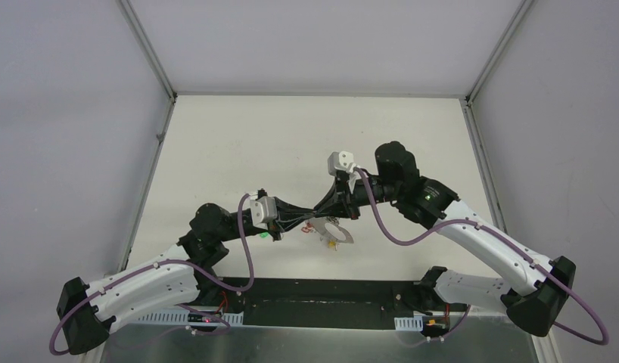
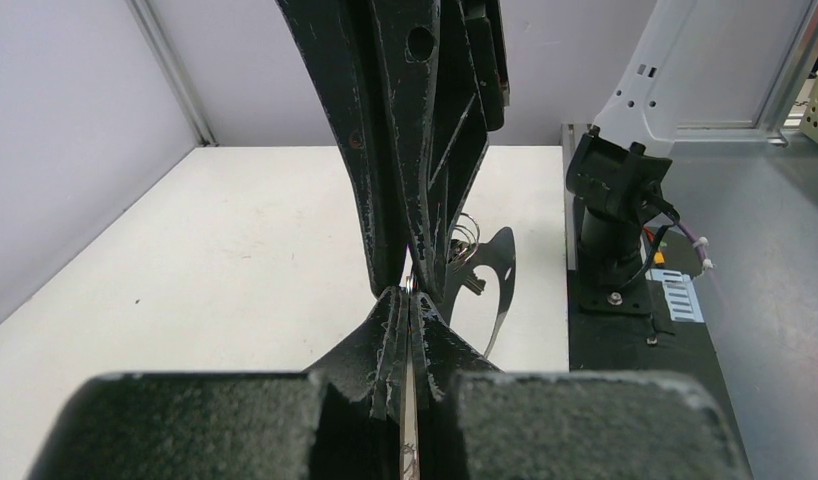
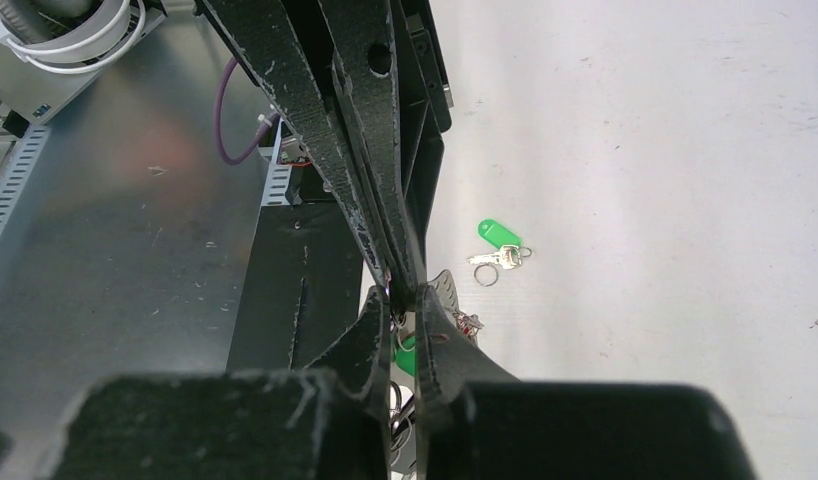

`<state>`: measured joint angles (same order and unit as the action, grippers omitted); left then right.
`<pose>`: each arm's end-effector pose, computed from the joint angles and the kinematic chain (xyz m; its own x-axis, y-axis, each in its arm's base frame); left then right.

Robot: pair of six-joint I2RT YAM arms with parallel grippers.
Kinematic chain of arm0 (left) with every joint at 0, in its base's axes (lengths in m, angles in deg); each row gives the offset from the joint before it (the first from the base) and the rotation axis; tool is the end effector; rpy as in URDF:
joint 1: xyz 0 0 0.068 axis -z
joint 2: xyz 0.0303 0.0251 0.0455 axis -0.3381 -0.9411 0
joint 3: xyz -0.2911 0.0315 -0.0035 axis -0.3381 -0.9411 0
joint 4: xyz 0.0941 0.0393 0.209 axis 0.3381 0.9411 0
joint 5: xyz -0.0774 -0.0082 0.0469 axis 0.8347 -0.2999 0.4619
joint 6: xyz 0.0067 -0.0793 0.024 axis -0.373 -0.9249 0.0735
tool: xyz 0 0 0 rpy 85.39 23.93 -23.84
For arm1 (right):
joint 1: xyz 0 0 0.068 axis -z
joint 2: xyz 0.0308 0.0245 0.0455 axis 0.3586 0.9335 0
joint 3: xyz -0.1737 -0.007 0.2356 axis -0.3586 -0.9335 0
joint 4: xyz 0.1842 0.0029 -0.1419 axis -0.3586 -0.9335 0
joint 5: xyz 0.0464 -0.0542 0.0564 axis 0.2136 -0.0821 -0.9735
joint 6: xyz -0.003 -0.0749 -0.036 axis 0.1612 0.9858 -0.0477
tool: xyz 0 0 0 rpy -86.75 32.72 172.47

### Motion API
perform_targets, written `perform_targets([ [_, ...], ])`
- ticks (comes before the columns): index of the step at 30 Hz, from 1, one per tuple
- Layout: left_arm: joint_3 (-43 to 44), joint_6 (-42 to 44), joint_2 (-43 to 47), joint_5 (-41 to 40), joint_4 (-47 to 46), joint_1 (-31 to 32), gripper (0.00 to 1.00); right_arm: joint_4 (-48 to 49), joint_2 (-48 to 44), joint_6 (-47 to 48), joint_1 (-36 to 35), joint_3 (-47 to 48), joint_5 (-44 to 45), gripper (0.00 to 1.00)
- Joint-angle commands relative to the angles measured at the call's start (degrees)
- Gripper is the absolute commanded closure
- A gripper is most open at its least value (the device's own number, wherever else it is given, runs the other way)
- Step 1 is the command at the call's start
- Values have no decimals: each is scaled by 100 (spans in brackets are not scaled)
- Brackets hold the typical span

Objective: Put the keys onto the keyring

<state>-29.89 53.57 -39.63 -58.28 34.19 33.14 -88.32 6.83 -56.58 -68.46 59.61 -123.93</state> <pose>0.0674 -0.1438 0.3280 0.1775 -0.1838 -0.9668 0.9710 0.1928 0.1416 0.1110 0.1980 0.3694 -0.0233 -0.2672 -0.9633 -0.9952 -0.0851 0.0477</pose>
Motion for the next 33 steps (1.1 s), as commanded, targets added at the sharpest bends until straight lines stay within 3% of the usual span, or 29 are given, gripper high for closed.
perform_targets([
  [1, 215, -25, 228, -170, -113, 34, 100, 86, -132, 18, 26, -24, 145, 99],
  [4, 306, 0, 268, -169, 79, 39, 100, 66, -173, -51, 33, -61, 352, 60],
  [5, 322, 4, 264, -173, 117, 39, 100, 64, -192, -77, 33, -79, 434, 51],
  [7, 369, 5, 275, -209, 181, 39, 100, 11, -225, -112, 33, -117, 516, 44],
  [17, 498, -58, 241, -444, 305, 38, 100, -73, -427, -220, 77, -279, 492, 54],
  [26, 572, 79, 353, -332, 641, 36, 100, 572, -497, -635, 360, -437, 369, 57],
  [33, 531, 15, 369, -369, 459, 42, 100, 741, -321, -710, 394, -594, 190, 69],
])
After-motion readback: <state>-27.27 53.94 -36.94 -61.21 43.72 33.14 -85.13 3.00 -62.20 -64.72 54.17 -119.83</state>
